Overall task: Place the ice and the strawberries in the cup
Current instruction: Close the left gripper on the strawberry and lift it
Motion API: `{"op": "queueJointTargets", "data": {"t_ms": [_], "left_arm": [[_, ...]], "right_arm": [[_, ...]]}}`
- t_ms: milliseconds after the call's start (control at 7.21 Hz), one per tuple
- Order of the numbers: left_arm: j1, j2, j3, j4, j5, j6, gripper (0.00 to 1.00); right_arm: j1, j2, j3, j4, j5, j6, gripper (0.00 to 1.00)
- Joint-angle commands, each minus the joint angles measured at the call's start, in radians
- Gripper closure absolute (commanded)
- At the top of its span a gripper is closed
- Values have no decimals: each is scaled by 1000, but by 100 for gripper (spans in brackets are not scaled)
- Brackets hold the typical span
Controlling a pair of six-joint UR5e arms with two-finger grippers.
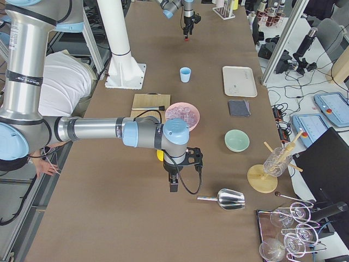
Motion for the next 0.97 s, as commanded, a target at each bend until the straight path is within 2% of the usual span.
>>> {"op": "queueJointTargets", "data": {"t_ms": [0,139,278,416,694,833], "left_arm": [[25,2,1,0,37,-3,12],[27,2,-2,0,39,-3,14],[31,2,-2,-5,42,-3,20],[36,2,0,-5,42,-3,31],[42,3,-3,-6,42,-2,45],[42,3,-6,-6,42,0,65]], "right_arm": [[0,1,-2,0,0,0,0],[0,1,-3,1,2,0,0],[0,1,-3,1,2,0,0],[0,1,-5,1,2,0,0],[0,1,-5,0,2,0,0],[-2,3,-5,0,2,0,0]]}}
